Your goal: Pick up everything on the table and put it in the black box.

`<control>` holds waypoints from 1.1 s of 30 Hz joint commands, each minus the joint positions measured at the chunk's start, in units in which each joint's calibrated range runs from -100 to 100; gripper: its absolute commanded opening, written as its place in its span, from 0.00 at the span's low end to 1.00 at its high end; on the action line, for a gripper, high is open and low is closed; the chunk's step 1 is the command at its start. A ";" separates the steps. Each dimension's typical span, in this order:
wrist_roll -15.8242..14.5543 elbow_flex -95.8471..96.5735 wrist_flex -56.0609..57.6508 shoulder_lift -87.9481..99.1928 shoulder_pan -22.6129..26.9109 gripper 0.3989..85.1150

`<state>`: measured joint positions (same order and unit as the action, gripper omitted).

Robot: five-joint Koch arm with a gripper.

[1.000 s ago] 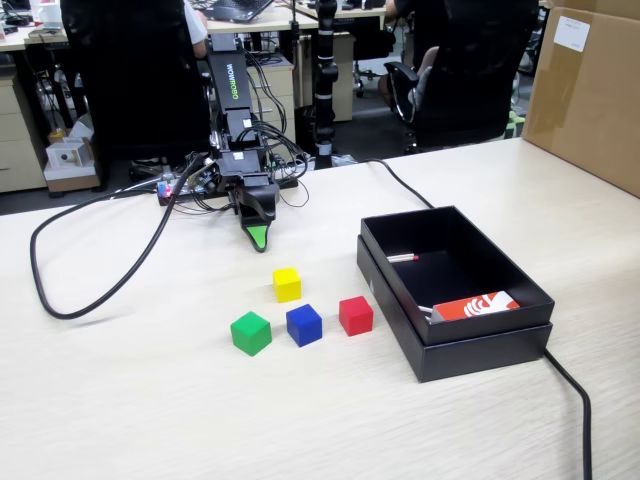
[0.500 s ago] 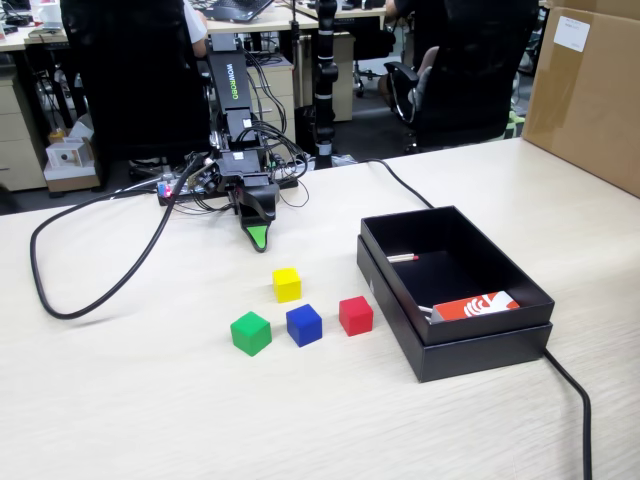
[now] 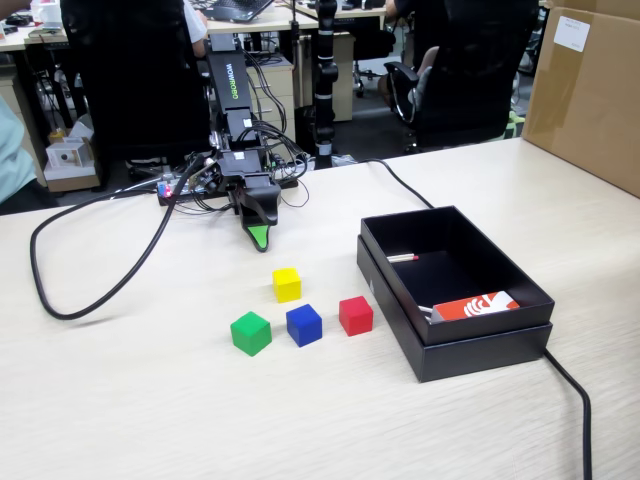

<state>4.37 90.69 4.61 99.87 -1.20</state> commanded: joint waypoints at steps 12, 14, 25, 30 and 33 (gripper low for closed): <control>-2.83 -54.97 55.48 -29.47 -0.78 0.54; -2.78 -62.13 59.71 -37.74 -0.83 0.54; -2.98 -84.25 61.79 -71.70 -0.88 0.54; -3.76 -86.43 61.79 -79.96 -0.20 0.54; -4.30 -88.60 61.70 -84.67 0.20 0.54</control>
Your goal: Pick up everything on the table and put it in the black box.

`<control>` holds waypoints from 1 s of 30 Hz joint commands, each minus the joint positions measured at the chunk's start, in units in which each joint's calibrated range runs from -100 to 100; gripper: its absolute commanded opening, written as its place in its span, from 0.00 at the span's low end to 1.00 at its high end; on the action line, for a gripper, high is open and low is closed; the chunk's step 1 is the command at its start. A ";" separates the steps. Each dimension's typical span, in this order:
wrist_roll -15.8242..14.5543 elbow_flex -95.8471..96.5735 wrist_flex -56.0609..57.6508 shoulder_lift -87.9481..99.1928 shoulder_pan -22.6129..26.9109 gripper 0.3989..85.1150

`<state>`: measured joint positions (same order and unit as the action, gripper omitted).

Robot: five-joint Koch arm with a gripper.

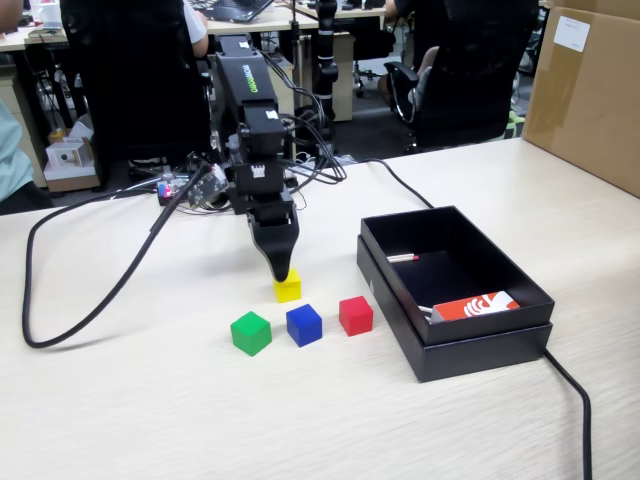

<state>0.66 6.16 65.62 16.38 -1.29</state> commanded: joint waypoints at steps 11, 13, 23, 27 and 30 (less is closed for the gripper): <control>-2.59 -8.79 0.69 -11.15 0.83 0.52; -2.98 -9.06 0.69 -11.96 0.88 0.45; -4.00 -10.88 0.69 -9.78 0.93 0.13; -4.15 -11.42 0.86 1.81 2.05 0.13; -4.40 -15.59 3.71 10.99 4.79 0.13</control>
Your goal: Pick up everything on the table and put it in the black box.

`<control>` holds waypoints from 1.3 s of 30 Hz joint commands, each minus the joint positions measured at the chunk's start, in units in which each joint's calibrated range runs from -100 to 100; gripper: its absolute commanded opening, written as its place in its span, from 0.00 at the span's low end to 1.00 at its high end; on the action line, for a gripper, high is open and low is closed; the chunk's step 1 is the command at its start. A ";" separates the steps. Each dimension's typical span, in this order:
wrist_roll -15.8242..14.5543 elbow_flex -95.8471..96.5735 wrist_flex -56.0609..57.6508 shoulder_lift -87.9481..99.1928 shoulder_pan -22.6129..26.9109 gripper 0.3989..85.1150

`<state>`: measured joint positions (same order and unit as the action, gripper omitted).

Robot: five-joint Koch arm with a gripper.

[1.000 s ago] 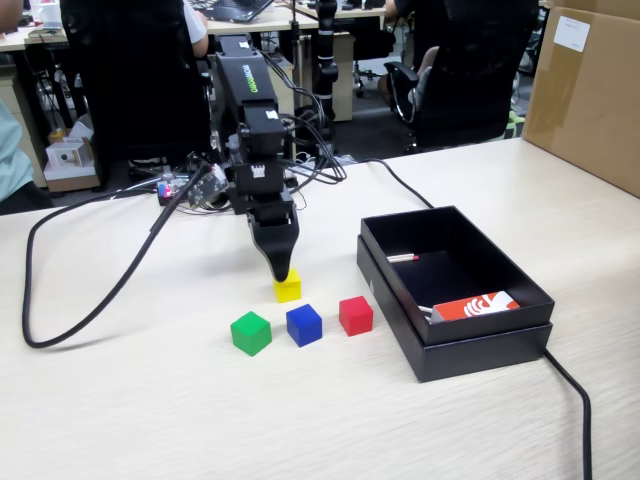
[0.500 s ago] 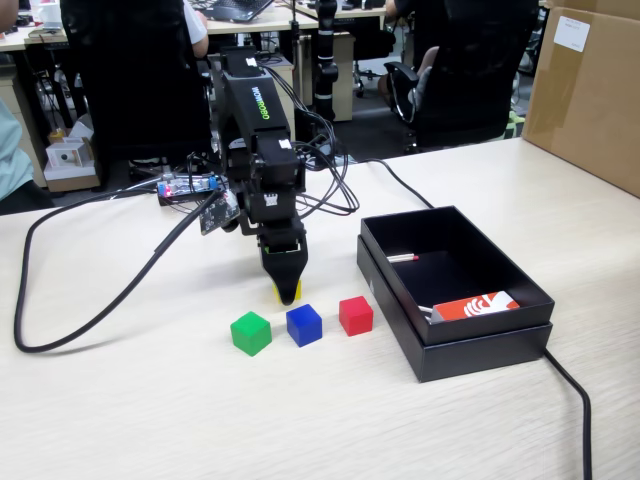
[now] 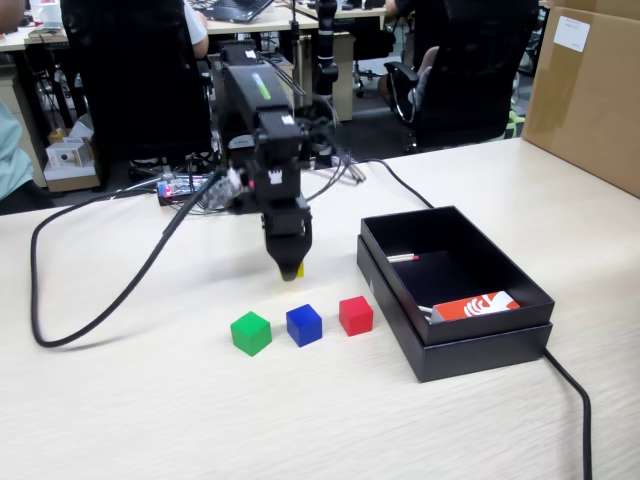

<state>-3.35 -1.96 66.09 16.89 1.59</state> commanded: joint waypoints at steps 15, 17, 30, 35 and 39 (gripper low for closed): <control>-4.79 -36.21 3.42 -9.38 12.99 0.13; -5.37 -37.20 3.42 -13.28 13.53 0.13; -7.72 -34.48 3.42 -31.41 16.17 0.29; -7.72 -33.58 3.42 -31.64 16.17 0.38; -7.72 -32.58 3.42 -20.16 15.14 0.38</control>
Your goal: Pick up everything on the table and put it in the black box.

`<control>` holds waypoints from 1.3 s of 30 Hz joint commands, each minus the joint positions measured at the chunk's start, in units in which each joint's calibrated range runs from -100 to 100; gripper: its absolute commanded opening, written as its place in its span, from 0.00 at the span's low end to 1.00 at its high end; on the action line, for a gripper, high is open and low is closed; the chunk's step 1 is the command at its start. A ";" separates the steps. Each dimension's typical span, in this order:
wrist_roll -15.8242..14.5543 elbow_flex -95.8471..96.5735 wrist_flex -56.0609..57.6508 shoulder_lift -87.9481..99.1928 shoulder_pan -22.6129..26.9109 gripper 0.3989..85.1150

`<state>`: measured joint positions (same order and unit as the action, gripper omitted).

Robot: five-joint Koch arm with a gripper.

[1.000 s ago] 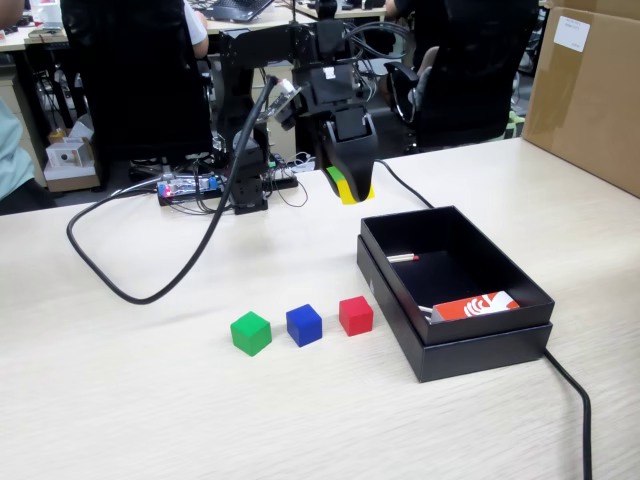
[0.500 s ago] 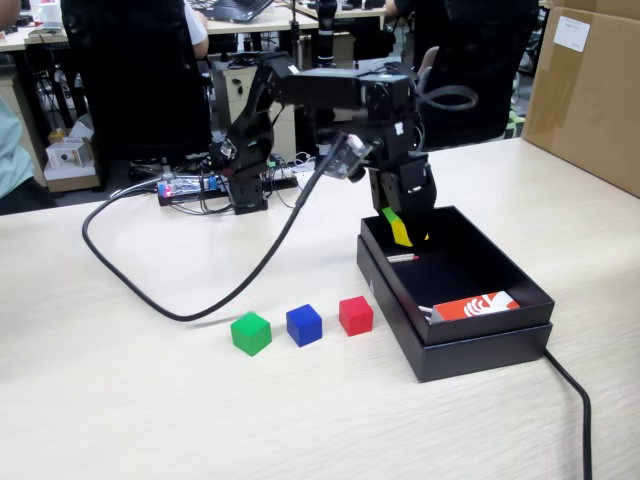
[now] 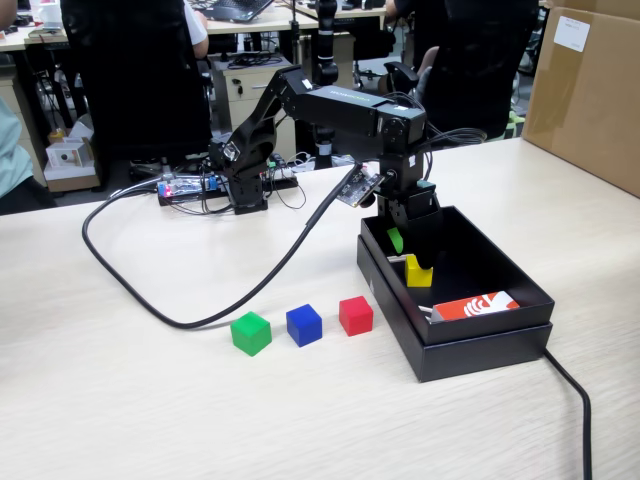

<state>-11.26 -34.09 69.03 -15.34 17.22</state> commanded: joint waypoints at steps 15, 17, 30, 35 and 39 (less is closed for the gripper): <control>13.38 9.16 0.47 49.48 -16.56 0.49; 15.24 9.07 0.47 46.61 -19.15 0.52; 22.95 -1.81 0.39 11.84 -25.98 0.54; 23.64 -7.97 0.39 -0.44 -25.49 0.54; 23.79 -8.70 0.39 -5.03 -25.20 0.54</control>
<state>11.89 -39.57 69.65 -19.87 -8.28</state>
